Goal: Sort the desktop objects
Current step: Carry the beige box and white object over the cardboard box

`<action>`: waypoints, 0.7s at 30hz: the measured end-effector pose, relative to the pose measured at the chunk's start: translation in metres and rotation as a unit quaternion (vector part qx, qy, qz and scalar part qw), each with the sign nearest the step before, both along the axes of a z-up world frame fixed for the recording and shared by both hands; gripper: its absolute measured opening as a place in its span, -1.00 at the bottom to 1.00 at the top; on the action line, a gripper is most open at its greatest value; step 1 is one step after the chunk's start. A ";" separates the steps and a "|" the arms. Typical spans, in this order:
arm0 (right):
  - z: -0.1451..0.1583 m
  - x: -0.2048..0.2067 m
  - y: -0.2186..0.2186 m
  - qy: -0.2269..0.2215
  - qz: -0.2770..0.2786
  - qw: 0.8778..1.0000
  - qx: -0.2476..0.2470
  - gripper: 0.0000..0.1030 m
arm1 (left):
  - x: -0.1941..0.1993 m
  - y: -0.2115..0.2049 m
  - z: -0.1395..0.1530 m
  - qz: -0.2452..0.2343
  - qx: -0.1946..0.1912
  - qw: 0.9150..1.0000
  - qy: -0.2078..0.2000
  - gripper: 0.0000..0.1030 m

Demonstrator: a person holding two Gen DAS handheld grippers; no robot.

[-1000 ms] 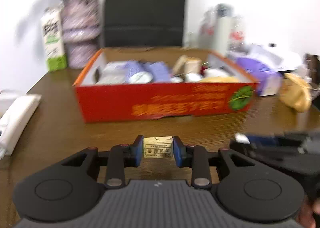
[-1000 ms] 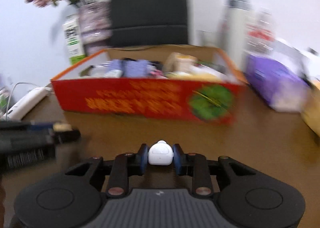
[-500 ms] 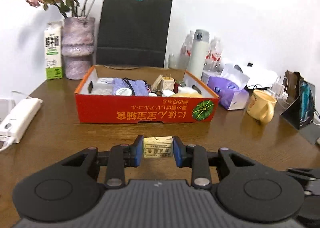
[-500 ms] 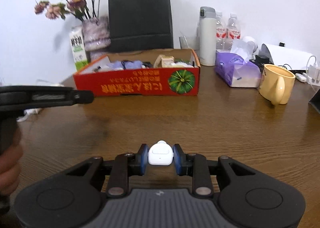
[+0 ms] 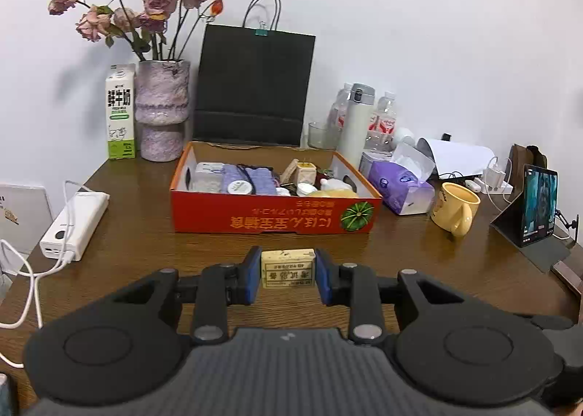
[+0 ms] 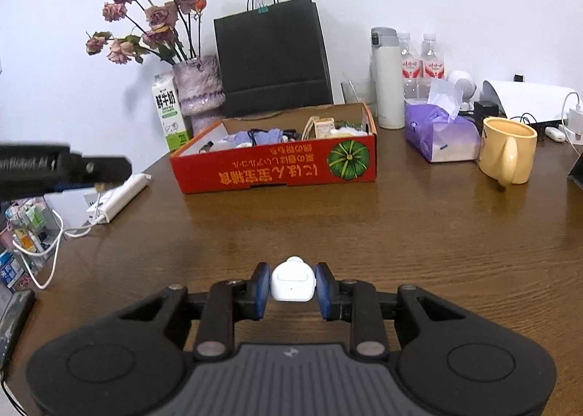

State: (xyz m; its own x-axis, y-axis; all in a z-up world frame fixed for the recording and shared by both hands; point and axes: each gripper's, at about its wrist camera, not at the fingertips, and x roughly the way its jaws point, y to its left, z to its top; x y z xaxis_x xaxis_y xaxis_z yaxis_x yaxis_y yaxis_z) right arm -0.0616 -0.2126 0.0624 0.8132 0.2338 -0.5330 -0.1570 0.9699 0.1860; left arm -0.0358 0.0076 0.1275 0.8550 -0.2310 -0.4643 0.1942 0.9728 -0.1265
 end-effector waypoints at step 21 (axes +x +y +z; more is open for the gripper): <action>0.027 0.063 -0.021 -0.037 0.013 0.999 0.012 -0.50 | 0.076 -0.007 0.004 0.013 0.011 1.000 -0.021 -0.41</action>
